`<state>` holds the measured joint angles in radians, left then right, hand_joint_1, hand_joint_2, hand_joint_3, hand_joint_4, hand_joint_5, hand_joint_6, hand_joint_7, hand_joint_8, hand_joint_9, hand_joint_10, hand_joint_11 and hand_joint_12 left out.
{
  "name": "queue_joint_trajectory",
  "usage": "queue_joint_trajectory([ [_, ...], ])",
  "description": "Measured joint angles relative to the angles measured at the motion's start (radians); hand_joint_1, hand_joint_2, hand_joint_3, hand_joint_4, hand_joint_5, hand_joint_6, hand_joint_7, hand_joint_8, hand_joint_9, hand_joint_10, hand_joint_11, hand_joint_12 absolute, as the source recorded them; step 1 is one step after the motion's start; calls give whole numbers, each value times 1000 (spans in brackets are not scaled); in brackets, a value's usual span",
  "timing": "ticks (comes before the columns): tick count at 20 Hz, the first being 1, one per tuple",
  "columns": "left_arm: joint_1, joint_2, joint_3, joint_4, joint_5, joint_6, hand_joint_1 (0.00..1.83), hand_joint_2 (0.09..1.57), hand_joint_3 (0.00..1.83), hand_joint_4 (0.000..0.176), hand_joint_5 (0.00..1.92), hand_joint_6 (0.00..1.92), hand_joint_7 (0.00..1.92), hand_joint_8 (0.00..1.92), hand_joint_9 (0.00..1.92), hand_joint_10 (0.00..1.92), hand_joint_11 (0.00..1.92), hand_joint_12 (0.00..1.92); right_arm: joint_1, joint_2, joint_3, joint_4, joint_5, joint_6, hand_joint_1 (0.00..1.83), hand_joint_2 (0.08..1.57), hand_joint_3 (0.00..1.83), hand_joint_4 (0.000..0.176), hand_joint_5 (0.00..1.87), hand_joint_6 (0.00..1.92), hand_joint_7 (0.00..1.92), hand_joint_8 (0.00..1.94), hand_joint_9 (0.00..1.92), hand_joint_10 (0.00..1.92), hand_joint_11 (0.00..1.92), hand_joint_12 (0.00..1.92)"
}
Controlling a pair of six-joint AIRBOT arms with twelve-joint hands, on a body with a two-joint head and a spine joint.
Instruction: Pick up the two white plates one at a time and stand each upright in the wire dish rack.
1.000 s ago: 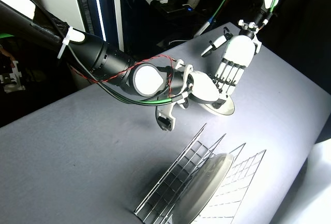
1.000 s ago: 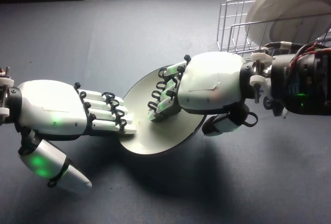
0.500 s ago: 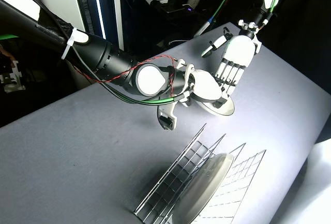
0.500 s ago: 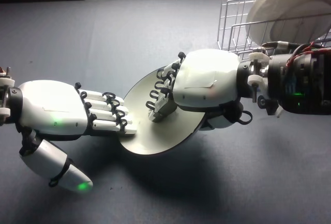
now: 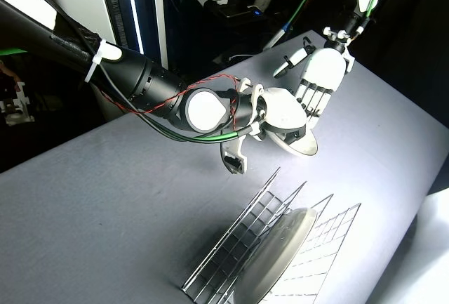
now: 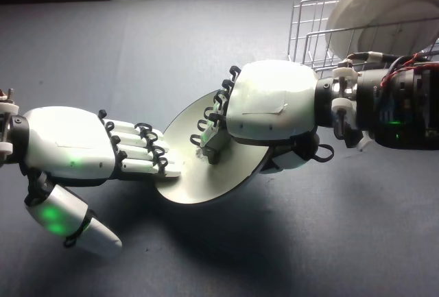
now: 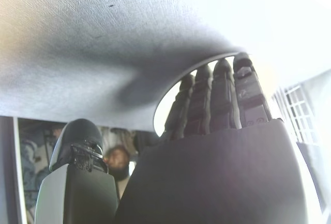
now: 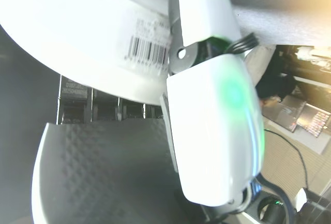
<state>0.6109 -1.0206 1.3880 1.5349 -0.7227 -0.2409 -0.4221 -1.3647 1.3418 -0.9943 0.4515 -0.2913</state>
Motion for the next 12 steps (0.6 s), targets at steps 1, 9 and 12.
queue_joint_trajectory([
  [1, -11, 0, 0, 8, -1, 0, 0, 1114, 0, 0, 61, 1, 16, 1, 0, 0, 0, 0, 0, 0, 0, 0, 4, 0, 1491, 1112, 0, 0, 879, 994, 993, 847, 991, 954, 708, 1544],
  [9, -144, 53, -6, 24, -46, -4, 0, 1133, 5, 0, 55, 6, 28, 7, 0, 0, 0, 0, 27, 47, -47, 43, 11, 2, 1503, 1038, 0, 0, 1064, 709, 1156, 565, 1177, 706, 856, 1427],
  [12, -193, 68, 12, 24, -57, -4, 0, 1137, 5, 0, 67, 9, 33, 7, 0, 0, 0, 0, 52, 88, -106, 82, -6, 4, 1501, 1045, 0, 0, 1056, 720, 1123, 619, 1149, 745, 855, 1446],
])
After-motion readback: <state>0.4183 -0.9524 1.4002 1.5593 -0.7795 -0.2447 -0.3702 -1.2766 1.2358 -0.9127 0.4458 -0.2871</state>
